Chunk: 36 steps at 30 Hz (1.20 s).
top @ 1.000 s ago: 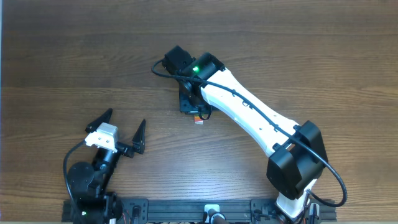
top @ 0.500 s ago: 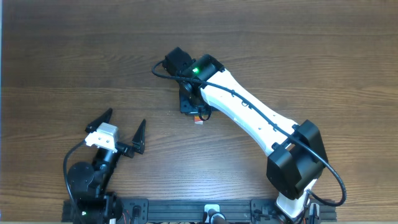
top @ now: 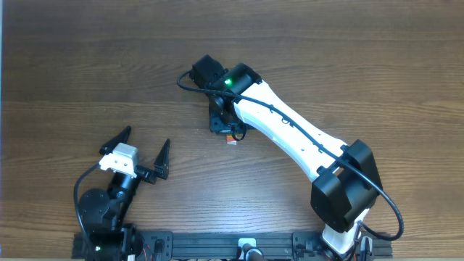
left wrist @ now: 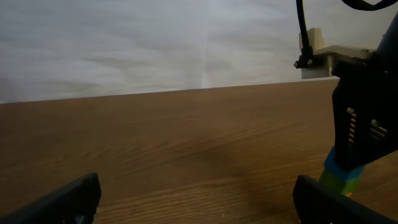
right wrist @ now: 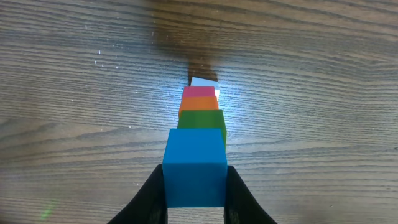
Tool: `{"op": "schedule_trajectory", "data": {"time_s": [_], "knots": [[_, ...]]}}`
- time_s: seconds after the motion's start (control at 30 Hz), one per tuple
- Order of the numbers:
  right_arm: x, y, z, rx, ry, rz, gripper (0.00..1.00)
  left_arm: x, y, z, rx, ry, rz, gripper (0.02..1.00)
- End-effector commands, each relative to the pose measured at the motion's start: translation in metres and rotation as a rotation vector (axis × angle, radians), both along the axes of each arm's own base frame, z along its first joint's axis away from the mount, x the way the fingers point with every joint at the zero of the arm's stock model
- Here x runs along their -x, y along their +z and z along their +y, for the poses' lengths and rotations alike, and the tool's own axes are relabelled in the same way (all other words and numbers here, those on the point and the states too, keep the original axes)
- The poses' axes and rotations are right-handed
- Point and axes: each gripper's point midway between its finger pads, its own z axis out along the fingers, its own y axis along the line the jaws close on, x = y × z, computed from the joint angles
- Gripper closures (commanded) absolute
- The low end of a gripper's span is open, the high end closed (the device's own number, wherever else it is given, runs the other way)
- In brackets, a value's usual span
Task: Stack Cubes
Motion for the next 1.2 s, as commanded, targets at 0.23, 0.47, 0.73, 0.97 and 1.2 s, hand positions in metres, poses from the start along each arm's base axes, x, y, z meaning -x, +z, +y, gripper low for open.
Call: {"op": "schedule_trajectory", "data": {"time_s": [0.23,0.47,0.73,0.97,1.2], "knots": [[0.0017,0.0016,-0.002,-0.001,-0.004,-0.004,0.805,0.001,-0.0012,-0.003,-0.011,-0.016,-0.004,0.02],[0.002,0.0012,-0.0023,0.0,-0.004,-0.003,0.744,0.001,-0.0012,-0.003,-0.011,-0.016,-0.004,0.018],[0.002,0.0012,-0.0023,0.0,-0.004,-0.003,0.68,0.001,-0.0012,-0.003,-0.011,-0.016,-0.004,0.02],[0.0019,0.0012,-0.0022,0.0,-0.004,-0.003,0.551,0.001,-0.0012,-0.003,-0.011,-0.016,-0.004,0.02],[-0.005,0.0018,-0.0013,-0.004,-0.007,-0.032,0.159,0.001,-0.0012,-0.003,-0.011,-0.016,-0.004,0.018]]}}
